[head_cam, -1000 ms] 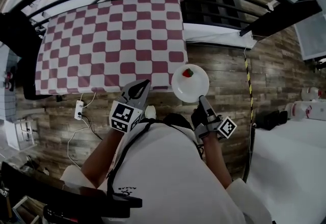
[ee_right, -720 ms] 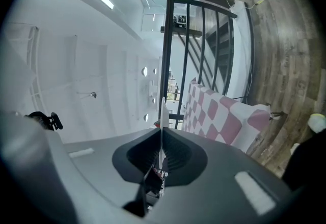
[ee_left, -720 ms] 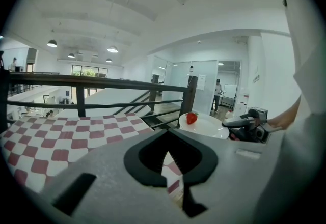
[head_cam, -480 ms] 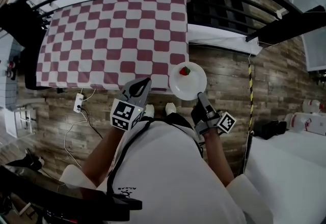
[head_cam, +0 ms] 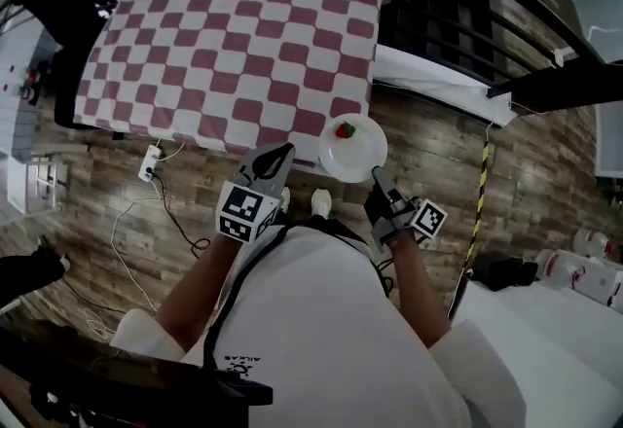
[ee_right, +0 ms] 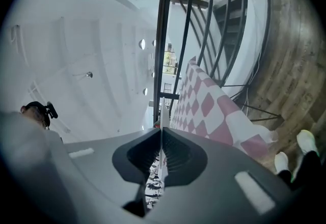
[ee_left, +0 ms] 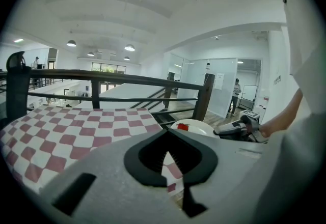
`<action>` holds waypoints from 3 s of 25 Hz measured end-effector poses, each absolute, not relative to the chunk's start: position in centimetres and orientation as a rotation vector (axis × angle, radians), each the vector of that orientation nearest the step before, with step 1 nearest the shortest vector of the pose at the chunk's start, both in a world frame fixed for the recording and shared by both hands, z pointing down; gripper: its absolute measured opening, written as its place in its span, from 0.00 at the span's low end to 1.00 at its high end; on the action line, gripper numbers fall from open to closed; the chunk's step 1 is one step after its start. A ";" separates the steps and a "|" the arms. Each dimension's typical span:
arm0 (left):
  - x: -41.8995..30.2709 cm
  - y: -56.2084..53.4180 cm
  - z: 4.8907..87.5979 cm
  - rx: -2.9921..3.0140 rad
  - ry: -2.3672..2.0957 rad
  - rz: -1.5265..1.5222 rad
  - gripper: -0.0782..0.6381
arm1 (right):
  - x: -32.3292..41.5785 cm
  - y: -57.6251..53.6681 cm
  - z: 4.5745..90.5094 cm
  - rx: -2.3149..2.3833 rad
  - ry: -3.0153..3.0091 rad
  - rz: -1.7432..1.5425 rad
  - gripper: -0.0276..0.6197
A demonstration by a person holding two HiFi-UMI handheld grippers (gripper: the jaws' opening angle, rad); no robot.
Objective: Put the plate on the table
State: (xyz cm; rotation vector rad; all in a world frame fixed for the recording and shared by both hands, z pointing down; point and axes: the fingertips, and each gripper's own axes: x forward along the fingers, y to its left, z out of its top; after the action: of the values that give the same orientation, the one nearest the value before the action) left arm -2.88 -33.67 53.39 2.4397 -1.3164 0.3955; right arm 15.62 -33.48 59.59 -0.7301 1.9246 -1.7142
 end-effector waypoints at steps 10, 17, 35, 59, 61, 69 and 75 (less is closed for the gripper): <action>-0.6 -34.2 56.3 2.370 -1.341 0.442 0.12 | 15.5 -35.8 63.7 -0.616 2.040 -1.815 0.07; -0.3 -34.8 57.3 2.337 -1.365 0.460 0.12 | 15.0 -37.0 66.4 -0.553 2.086 -1.884 0.07; 0.1 -33.8 59.2 2.247 -1.433 0.487 0.12 | 14.1 -38.7 72.1 -0.523 2.148 -2.020 0.07; -1.0 -33.9 58.0 2.281 -1.429 0.481 0.12 | 13.7 -39.2 75.6 -1.002 2.224 -2.128 0.09; -1.2 -33.7 58.0 2.287 -1.427 0.481 0.12 | 13.6 -39.2 75.7 -1.067 2.249 -2.116 0.10; -2.0 -33.6 56.8 2.329 -1.403 0.482 0.12 | 12.5 -38.9 74.5 -1.143 2.307 -2.069 0.29; -2.5 -33.7 55.7 2.374 -1.380 0.476 0.12 | 12.4 -37.7 73.7 -1.216 2.337 -2.044 0.41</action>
State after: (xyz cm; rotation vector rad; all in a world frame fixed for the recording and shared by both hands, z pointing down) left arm -2.50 -33.66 55.67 2.3741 -1.3798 0.4760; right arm 12.45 -37.72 73.69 -1.2155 2.3374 -2.0440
